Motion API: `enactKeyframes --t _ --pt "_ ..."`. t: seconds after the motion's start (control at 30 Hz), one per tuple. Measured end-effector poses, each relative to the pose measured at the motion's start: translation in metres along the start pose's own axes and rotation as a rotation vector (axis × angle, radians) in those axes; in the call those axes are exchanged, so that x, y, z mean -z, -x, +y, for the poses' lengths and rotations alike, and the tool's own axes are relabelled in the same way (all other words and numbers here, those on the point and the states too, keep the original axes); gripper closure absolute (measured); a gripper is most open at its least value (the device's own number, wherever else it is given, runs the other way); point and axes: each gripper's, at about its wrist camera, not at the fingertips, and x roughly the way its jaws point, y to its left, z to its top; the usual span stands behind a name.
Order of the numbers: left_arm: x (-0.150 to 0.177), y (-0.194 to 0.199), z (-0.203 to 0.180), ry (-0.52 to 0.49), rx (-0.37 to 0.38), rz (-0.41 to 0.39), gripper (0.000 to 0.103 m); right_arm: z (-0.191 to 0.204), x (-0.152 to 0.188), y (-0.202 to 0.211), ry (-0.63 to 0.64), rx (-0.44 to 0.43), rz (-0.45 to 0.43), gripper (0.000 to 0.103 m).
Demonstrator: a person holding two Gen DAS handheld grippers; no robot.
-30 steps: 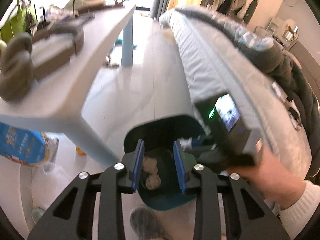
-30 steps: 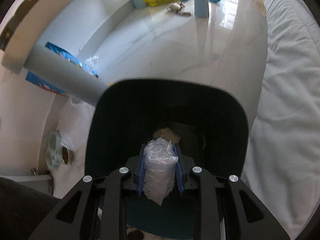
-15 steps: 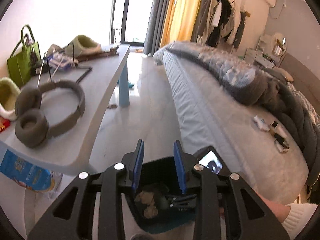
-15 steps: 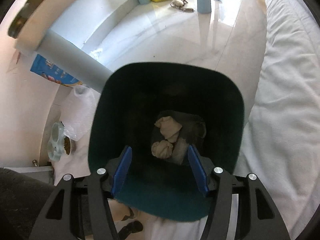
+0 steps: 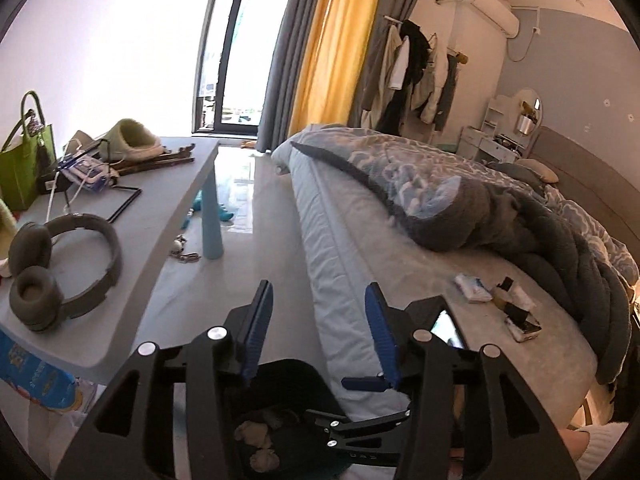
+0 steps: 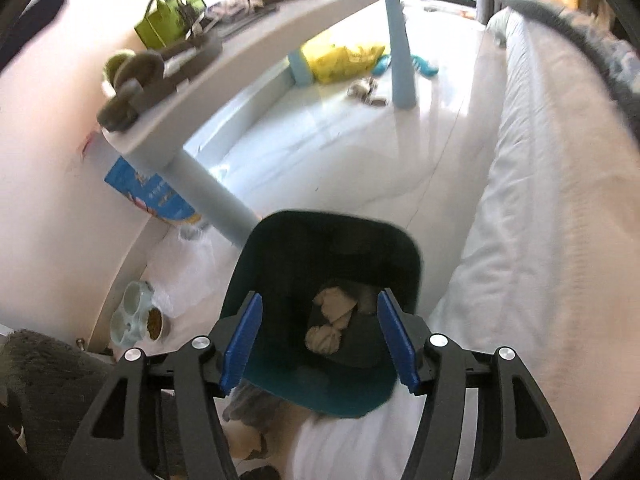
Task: Collect trash
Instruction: 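Raise both open grippers from the bin back toward the bed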
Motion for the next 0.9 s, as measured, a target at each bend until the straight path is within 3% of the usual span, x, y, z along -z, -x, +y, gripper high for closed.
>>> enactKeyframes --t 0.43,0.9 --pt "-0.005 -0.023 -0.053 -0.032 0.062 -0.001 0.044 -0.071 0.020 0.076 -0.065 0.153 -0.178 0.033" --pt "0.006 -0.063 -0.101 -0.047 0.109 0.065 0.036 -0.150 0.068 0.140 -0.149 0.368 -0.275 0.023"
